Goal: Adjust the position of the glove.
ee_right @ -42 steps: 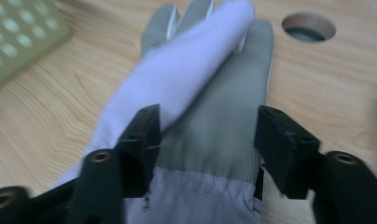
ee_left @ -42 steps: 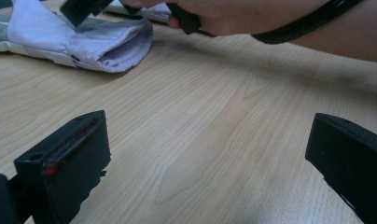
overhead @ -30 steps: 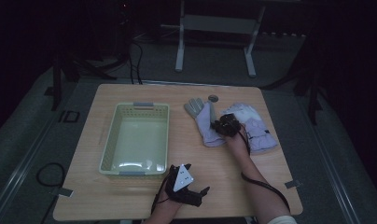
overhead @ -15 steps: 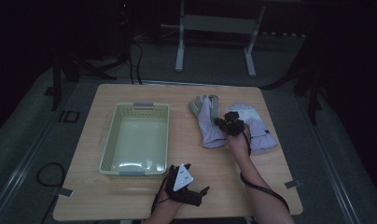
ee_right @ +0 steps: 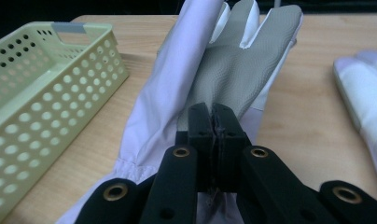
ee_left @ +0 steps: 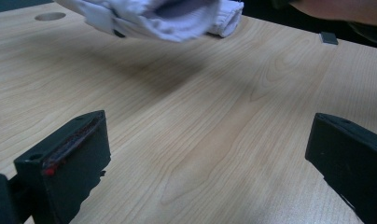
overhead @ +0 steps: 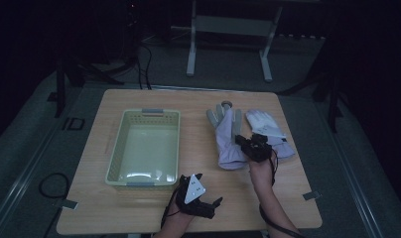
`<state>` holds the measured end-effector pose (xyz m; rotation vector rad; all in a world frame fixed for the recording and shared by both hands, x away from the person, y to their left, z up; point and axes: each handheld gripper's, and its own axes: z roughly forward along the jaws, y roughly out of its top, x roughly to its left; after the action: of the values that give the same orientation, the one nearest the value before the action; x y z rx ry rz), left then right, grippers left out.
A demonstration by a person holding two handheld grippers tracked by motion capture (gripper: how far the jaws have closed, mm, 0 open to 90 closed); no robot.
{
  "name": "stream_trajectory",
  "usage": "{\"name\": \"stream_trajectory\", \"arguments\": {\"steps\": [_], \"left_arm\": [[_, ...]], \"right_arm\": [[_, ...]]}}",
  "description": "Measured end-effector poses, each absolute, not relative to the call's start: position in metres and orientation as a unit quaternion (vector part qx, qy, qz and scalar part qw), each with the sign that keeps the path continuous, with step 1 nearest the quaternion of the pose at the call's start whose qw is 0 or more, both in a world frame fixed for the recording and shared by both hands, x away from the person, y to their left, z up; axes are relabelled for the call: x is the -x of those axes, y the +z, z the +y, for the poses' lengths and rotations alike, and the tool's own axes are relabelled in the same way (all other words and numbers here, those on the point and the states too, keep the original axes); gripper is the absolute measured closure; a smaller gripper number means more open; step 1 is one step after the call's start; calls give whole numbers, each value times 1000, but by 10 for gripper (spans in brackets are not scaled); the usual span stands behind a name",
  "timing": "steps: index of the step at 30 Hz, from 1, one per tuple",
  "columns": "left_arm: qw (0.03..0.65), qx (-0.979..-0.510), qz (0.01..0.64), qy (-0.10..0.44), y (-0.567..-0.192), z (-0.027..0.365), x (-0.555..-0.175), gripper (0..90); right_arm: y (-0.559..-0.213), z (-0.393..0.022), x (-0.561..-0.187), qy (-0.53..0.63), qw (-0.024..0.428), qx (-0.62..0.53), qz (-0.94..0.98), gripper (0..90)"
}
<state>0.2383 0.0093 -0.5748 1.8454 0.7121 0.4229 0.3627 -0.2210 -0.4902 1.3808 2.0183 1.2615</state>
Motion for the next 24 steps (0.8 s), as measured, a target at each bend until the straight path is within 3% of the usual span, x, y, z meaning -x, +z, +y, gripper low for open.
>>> {"name": "stream_trajectory", "arguments": {"steps": [9, 24], "left_arm": [[531, -773, 297, 179, -575, 9, -238, 2], [530, -773, 299, 180, -575, 9, -238, 2]], "right_arm": [[-506, -220, -331, 436, 200, -514, 710, 875], [-554, -227, -339, 409, 177, -540, 715, 848]]}}
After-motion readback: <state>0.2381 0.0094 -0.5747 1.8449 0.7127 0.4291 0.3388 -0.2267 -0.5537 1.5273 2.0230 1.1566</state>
